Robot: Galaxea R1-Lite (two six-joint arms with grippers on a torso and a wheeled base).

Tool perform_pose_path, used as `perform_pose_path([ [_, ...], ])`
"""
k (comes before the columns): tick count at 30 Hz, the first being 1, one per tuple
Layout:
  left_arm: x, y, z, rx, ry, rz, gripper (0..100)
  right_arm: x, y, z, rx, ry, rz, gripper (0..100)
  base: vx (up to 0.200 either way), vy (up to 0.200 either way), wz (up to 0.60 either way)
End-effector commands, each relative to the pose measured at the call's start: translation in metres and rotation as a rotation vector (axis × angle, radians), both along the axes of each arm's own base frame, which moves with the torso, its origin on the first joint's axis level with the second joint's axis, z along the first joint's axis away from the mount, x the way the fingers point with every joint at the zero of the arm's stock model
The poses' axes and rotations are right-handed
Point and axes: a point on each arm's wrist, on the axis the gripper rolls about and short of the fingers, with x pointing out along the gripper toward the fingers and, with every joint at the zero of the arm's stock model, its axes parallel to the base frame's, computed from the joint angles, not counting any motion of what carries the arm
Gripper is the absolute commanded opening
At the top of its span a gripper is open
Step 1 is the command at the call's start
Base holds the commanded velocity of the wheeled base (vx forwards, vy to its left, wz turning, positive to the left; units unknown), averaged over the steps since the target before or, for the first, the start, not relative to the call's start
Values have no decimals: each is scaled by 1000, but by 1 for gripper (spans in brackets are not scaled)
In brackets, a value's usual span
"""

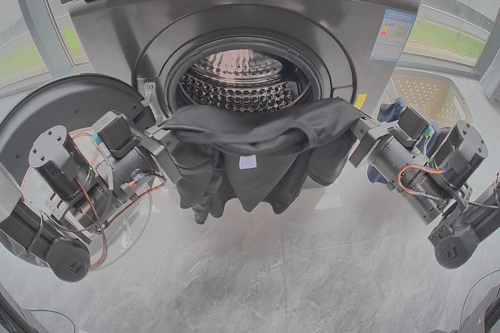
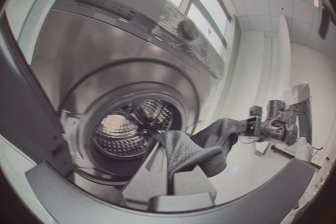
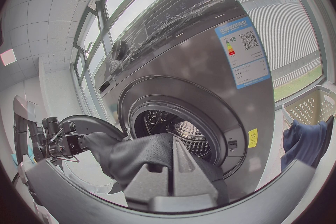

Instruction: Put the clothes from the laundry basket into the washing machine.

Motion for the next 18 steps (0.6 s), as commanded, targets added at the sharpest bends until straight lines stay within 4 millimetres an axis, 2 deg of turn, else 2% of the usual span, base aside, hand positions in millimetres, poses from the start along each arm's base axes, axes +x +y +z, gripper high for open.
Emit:
perform_pose_path([
  [1, -5, -41, -9, 14, 18, -140, 0, -6, 18, -19, -39, 60, 60, 0, 0, 0, 0],
  [4, -3, -54, -15, 20, 29, -168, 0, 1, 29, -45, -90, 127, 71, 0, 0, 0, 0],
  [8, 4, -59, -19, 18, 38, -167, 0, 1, 40, -61, -121, 168, 99, 0, 0, 0, 0],
  [9, 5, -59, -19, 16, 34, -165, 0, -5, 46, -75, -156, 208, 121, 0, 0, 0, 0],
  [10, 5, -59, -19, 16, 34, -165, 0, -5, 47, -76, -158, 211, 124, 100, 0, 0, 0],
  [12, 7, -57, -15, 8, 23, -154, 0, -16, 61, -100, -217, 276, 172, 100, 0, 0, 0],
  [17, 9, -56, -8, -9, 1, -135, 0, -32, 60, -138, -329, 397, 203, 100, 0, 0, 0],
  [18, 9, -56, -7, -17, -2, -124, 0, -32, 60, -138, -329, 397, 203, 100, 0, 0, 0],
])
